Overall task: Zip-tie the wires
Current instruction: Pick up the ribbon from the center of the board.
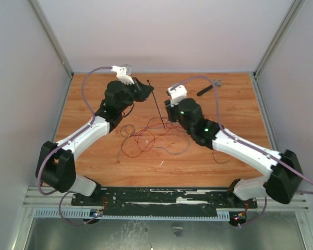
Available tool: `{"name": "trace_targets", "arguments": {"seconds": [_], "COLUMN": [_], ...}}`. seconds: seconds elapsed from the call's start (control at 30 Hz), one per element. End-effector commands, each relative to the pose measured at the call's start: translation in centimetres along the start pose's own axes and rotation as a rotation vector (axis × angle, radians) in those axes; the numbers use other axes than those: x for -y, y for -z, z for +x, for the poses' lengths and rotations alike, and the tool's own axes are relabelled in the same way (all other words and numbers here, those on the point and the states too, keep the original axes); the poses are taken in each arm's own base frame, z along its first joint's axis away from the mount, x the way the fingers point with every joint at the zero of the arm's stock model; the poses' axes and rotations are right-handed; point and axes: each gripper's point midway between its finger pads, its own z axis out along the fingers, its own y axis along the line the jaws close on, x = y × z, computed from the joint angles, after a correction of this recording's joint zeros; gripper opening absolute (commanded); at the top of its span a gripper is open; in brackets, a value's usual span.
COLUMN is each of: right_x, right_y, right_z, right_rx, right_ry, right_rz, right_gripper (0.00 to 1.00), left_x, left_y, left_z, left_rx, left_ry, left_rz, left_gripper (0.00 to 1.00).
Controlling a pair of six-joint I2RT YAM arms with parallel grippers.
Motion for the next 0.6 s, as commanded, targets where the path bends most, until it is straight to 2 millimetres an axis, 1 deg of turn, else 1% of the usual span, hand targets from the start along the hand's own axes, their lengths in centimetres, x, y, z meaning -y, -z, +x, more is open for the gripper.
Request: {"name": "trace_targets", "arguments": {"seconds": [0.0, 0.07, 0.1, 0.17, 0.23, 0.33, 0.37, 0.4, 0.43, 0.57], "right_x": [2.8, 4.1, 5.2, 6.3, 6.9, 7.1, 7.0, 7.0, 7.0, 7.1], "right_y": [3.2, 4.4, 4.9, 5.9, 6.8, 8.0, 8.3, 8.6, 8.8, 9.5], "right_z": [-0.9, -0.8, -0.7, 0.1, 1.0, 2.4, 2.9, 3.3, 3.7, 4.7], "right_rx": [0.067, 0.088, 0.093, 0.076, 0.052, 0.021, 0.013, 0.01, 0.008, 0.014], "right_ry": [-0.078, -0.088, -0.101, -0.129, -0.148, -0.152, -0.154, -0.157, -0.159, -0.169], "right_rz": [-0.021, -0.058, -0.069, -0.104, -0.122, -0.129, -0.131, -0.129, -0.13, -0.127], "right_gripper": [0.35, 0.35, 0.35, 0.35, 0.35, 0.38, 0.39, 0.4, 0.41, 0.41], "left_x": [-0.3, -0.9, -1.4, -2.4, -3.6, -4.9, -5.1, -5.4, -6.0, -6.9], "left_y": [-1.7, -2.8, -3.3, -4.4, -5.6, -7.6, -8.4, -9.3, -10.4, -13.3], "left_z": [-0.3, 0.1, 0.0, 0.0, -0.2, -0.2, -0.2, 0.1, 0.8, 1.7], "left_rx": [-0.031, -0.069, -0.079, -0.092, -0.081, -0.068, -0.073, -0.083, -0.1, -0.109], "left_ry": [-0.12, -0.165, -0.172, -0.175, -0.176, -0.194, -0.203, -0.207, -0.199, -0.207], "left_rz": [0.11, 0.157, 0.172, 0.207, 0.217, 0.239, 0.251, 0.261, 0.268, 0.307], "left_gripper": [0.0, 0.0, 0.0, 0.0, 0.0, 0.0, 0.0, 0.0, 0.0, 0.0]}}
